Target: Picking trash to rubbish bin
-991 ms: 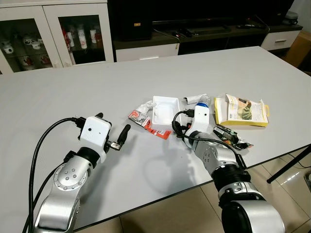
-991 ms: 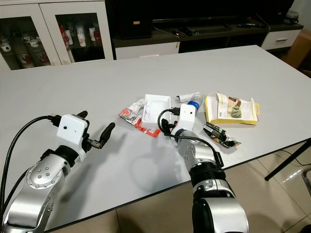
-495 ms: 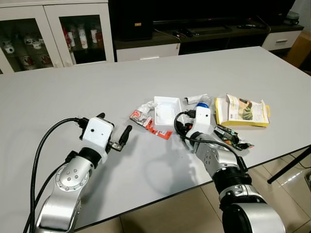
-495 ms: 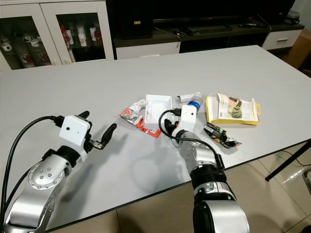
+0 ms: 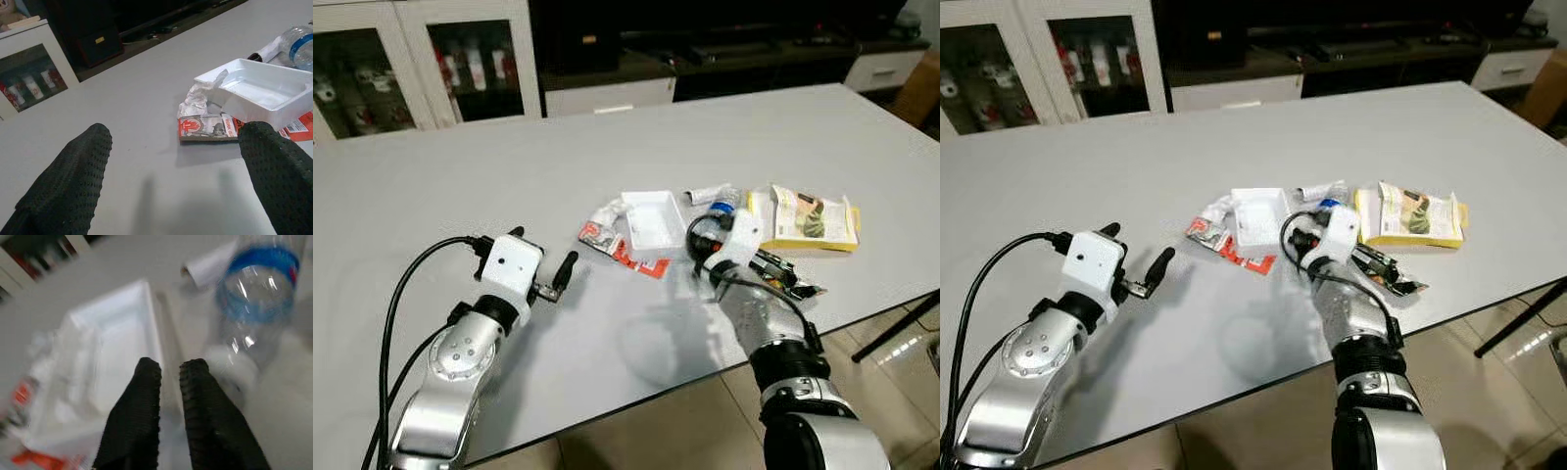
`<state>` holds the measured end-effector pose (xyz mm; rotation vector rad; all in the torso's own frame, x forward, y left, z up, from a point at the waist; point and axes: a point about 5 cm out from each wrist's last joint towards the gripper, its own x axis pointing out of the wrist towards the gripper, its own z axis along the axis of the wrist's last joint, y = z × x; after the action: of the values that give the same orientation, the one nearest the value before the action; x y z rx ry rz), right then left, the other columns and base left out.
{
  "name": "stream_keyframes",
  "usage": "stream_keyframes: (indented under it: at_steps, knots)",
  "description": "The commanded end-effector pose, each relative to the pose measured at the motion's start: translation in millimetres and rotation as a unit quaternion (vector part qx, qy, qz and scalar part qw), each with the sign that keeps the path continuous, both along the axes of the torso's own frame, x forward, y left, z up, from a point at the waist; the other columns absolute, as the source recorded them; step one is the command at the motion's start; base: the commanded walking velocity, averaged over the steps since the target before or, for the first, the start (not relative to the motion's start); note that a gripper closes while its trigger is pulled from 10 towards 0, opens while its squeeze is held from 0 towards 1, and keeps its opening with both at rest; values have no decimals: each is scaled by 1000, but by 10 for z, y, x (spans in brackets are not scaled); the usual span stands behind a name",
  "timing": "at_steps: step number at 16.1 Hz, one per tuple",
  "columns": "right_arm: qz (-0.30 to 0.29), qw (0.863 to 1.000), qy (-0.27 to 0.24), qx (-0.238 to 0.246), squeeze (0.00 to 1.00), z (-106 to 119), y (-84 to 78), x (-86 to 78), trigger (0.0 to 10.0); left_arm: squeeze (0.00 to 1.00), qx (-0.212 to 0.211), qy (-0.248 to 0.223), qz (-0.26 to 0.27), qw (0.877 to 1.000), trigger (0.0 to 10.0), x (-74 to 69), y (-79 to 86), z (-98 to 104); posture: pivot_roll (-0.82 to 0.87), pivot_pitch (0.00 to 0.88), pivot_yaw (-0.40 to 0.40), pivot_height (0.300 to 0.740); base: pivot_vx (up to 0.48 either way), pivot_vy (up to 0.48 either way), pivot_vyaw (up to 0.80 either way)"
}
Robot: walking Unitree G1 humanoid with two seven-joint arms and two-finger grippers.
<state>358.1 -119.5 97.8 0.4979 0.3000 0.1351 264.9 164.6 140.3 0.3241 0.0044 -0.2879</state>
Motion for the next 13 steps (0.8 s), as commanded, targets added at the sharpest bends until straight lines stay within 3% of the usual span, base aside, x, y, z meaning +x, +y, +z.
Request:
stream_keyframes:
  at_steps: [1,4,7,9,10,11,12,13]
  knots:
    - [7,999,-17,39,0,121,6,30,0,0,3,-9,3,1000,10000,29,5,35,83,0,-53,740,0,0,0]
    - [42,996,-56,62,0,302,63,50,0,0,4,-14,8,1000,10000,60,28,53,75,0,-46,740,0,0,0]
    - [43,991,-110,68,0,467,10,27,0,0,5,-26,19,999,10000,95,34,78,71,0,-44,740,0,0,0]
    - [44,990,-131,41,0,522,-13,18,0,0,9,-28,20,999,10000,99,43,87,71,0,-44,740,0,0,0]
    - [50,990,-128,-35,0,513,-29,29,4118,0,12,-27,22,999,10000,99,57,80,70,0,-41,740,0,0,0]
    - [69,988,-124,-61,0,503,-9,39,10000,0,14,-26,23,999,10000,101,66,76,69,0,-37,740,0,0,0]
    - [84,988,-119,-59,1000,508,22,51,10000,0,14,-25,23,999,10000,105,66,76,70,0,-35,740,0,0,0]
    - [100,986,-113,-66,1000,512,53,65,10000,0,14,-25,23,999,10000,108,64,76,71,0,-32,740,0,0,0]
